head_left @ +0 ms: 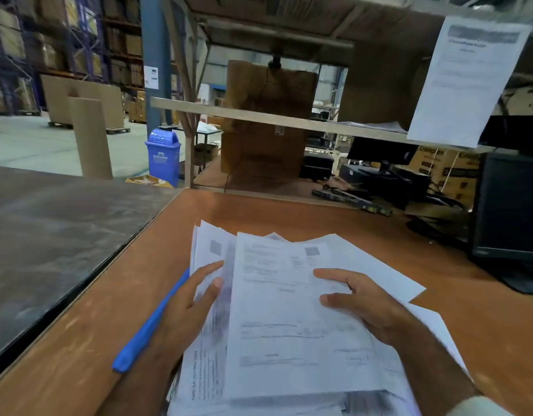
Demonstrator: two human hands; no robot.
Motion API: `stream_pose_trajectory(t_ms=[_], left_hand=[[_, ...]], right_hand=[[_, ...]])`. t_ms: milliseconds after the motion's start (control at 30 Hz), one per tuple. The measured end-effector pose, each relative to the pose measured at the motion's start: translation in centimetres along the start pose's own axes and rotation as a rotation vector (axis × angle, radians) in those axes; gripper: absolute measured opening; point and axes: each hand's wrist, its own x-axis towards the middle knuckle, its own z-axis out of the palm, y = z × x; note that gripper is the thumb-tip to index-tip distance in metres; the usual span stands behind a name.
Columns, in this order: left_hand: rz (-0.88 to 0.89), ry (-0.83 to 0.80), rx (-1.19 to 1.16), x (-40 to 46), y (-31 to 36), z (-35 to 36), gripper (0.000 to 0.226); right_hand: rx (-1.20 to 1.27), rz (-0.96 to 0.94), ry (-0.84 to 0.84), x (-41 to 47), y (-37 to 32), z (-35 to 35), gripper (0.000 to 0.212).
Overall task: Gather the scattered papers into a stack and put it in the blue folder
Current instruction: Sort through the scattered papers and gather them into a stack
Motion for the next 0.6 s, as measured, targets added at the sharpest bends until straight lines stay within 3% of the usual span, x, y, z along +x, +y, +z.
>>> stream_pose_trajectory(t_ms=[233, 333, 433, 533, 600], left_hand=[[-0.012, -0.045, 0.045, -0.3, -0.2, -0.4, 0.046], [-0.007, -0.099, 0.069, 0.0, -0.9, -0.3, 0.065], [-0.020, -0.108, 0.074, 0.3, -1.7, -0.3, 0.068], [0.013, -0.104, 0.076, 0.4, -1.9, -0.4, 0.042], [0.007, -0.106, 0.071, 0.6, -2.4, -0.6, 0.036]], right_hand=[[-0.543, -0.236, -0.041, 3.9, -0.9, 5.0, 0.063], [-0.680, -0.257, 0.081, 5.5, 0.3, 3.4, 0.068], [-0.926, -0.047, 0.314, 5.8, 2.6, -2.2, 0.078], [-1.008, 0.207, 0.345, 4.3, 5.5, -6.9, 0.095], [-0.954, 0.226, 0.359, 3.9, 6.6, -7.9, 0.094]])
